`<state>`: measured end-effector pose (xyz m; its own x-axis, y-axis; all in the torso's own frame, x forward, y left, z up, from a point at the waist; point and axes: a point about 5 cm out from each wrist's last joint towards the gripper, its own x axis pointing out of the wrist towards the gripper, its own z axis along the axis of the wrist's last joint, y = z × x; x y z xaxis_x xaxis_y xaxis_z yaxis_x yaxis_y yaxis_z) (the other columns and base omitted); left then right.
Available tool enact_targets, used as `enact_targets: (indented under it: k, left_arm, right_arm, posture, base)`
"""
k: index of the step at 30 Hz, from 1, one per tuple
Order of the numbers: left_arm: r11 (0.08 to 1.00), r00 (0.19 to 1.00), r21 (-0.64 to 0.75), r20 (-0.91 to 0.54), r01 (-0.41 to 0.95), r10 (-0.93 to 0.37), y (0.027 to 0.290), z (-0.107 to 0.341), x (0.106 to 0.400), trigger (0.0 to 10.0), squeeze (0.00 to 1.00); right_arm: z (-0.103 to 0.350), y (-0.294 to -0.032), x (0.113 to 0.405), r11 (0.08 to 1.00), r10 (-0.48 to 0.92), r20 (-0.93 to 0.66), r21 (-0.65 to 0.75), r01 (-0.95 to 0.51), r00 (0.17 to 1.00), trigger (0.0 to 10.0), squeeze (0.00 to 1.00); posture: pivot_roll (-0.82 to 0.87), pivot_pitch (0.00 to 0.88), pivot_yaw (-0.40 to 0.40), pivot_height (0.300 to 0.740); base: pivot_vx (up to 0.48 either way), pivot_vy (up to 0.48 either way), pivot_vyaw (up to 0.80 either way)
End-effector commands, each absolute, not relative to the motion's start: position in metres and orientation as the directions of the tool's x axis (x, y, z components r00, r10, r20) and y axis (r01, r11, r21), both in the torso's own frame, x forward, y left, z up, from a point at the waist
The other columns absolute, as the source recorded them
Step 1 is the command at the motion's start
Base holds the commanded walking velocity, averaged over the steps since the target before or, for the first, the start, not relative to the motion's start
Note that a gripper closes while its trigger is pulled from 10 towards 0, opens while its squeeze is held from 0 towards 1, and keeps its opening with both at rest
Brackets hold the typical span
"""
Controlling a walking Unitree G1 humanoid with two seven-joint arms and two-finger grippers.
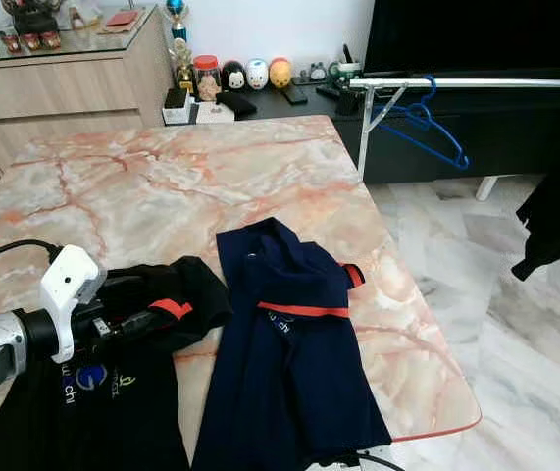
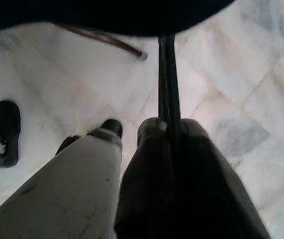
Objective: Hang hanger
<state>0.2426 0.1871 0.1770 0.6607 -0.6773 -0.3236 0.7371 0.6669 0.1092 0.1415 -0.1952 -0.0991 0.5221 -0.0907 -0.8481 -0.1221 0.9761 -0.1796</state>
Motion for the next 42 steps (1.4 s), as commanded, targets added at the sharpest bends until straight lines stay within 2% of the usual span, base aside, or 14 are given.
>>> enact_targets:
  k: [1,20,34,40,42]
  left_arm:
    - [0.651,0.645,0.101,-0.311,0.753,-0.698,0.183,0.181,0.242,10.0,0.0]
    - [0.652,0.648,0.107,-0.313,0.75,-0.694,0.183,0.18,0.242,10.0,0.0]
    - [0.691,0.682,0.094,-0.301,0.717,-0.666,0.186,0.174,0.242,10.0,0.0]
    - [0.756,0.744,0.109,-0.313,0.646,-0.59,0.196,0.159,0.247,10.0,0.0]
    - [0.815,0.803,0.142,-0.331,0.562,-0.496,0.204,0.144,0.254,10.0,0.0]
  right_arm:
    - [-0.101,-0.194,0.138,0.977,-0.091,-0.854,-0.177,-0.122,0.513,10.0,0.0]
    - [-0.101,-0.194,0.138,0.977,-0.091,-0.854,-0.177,-0.121,0.513,10.0,0.0]
    - [-0.1,-0.195,0.14,0.976,-0.096,-0.852,-0.181,-0.118,0.515,10.0,0.0]
    - [-0.1,-0.196,0.14,0.976,-0.096,-0.851,-0.182,-0.12,0.516,10.0,0.0]
    - [-0.1,-0.196,0.141,0.976,-0.096,-0.851,-0.183,-0.12,0.516,10.0,0.0]
  posture:
    - [0.1,0.0,0.027,0.74]
    - [0.1,0.0,0.027,0.74]
    - [0.1,0.0,0.019,0.74]
    - [0.1,0.0,0.016,0.74]
    - [0.11,0.0,0.016,0.74]
  base:
    - [-0.274,0.0,0.0]
    - [-0.303,0.0,0.0]
    - [-0.302,0.0,0.0]
    - [-0.144,0.0,0.0]
    - [0.0,0.0,0.0]
